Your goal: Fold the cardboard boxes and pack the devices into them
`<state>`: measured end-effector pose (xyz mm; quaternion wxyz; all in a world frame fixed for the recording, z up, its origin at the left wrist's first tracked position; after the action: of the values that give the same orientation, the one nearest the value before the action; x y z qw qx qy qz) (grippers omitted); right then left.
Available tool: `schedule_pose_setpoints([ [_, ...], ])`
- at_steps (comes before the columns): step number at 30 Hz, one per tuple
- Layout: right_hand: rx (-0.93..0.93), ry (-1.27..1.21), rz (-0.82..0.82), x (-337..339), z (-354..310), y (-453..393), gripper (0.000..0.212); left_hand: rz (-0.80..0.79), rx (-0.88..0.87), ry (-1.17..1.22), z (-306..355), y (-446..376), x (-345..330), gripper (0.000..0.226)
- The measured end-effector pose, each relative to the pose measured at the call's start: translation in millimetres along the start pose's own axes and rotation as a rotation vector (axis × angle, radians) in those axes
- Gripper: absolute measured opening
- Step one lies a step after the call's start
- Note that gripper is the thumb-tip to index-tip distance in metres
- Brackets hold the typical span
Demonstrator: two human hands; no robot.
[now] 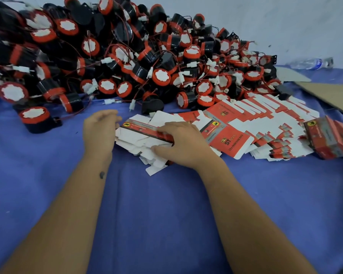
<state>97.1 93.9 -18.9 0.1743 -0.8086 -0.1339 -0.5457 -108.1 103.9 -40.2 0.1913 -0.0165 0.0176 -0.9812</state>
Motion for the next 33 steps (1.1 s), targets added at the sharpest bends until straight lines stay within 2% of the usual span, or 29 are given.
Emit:
schedule_pose_setpoints([
  [2, 0.017, -0.024, 0.079, 7.8, -6.7, 3.7, 0.025, -0.023, 0.017, 0.063, 0.4, 0.1, -2.4, 0.019],
  [5, -0.003, 0.130, 0.177, 16.9, -13.6, 7.2, 0.027, -0.037, -0.006, 0.105, 2.1, 1.0, -8.5, 0.019],
  [7, -0.037, 0.222, 0.167, 18.7, -12.5, 5.4, 0.027, -0.023, -0.018, 0.101, 3.2, 1.7, -10.9, 0.020],
  [11, -0.098, 0.232, 0.178, 23.8, -7.2, 3.5, 0.023, -0.080, -0.016, 0.094, 4.6, 4.3, -19.4, 0.026],
  [13, -0.083, 0.167, 0.289, 31.1, -9.2, 8.6, 0.020, -0.106, -0.073, 0.106, 12.3, 9.1, -22.5, 0.032],
  [17, 0.024, -0.201, 0.586, 49.1, -10.6, 26.7, 0.010, -0.248, -0.364, 0.098, 45.6, 28.7, -36.2, 0.037],
  [19, 0.082, -0.272, 0.642, 52.2, -13.8, 31.3, 0.006, -0.367, -0.459, -0.031, 54.1, 39.2, -52.2, 0.046],
  [21, 0.119, -0.299, 0.631, 49.4, -16.6, 30.7, 0.005, -0.418, -0.518, -0.150, 54.1, 47.8, -65.4, 0.066],
  [23, 0.138, -0.330, 0.604, 44.6, -17.2, 28.6, 0.005, -0.407, -0.514, -0.171, 50.2, 49.7, -70.1, 0.095],
  [25, 0.135, -0.380, 0.599, 42.1, -16.3, 26.9, 0.006, -0.361, -0.558, -0.209, 49.6, 48.6, -67.6, 0.109],
  [29, 0.106, -0.439, 0.572, 41.1, -12.3, 22.9, 0.011, -0.196, -0.692, -0.349, 55.1, 43.5, -51.5, 0.105],
  [33, 0.001, -0.422, 0.623, 42.0, 1.7, 24.5, 0.009, -0.191, -0.805, -0.405, 59.1, 47.7, -49.3, 0.091],
])
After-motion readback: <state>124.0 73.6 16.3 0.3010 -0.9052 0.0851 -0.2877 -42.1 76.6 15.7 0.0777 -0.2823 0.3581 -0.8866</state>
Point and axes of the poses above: each hand's wrist, its own y-axis away from the middle knuckle, its own x-axis out of the back of the hand, z = x × y, the point moved 8 cm from there along -y, towards the middle knuckle, and after that the axes turned 8 degrees about -z, right-handed, at the moved point
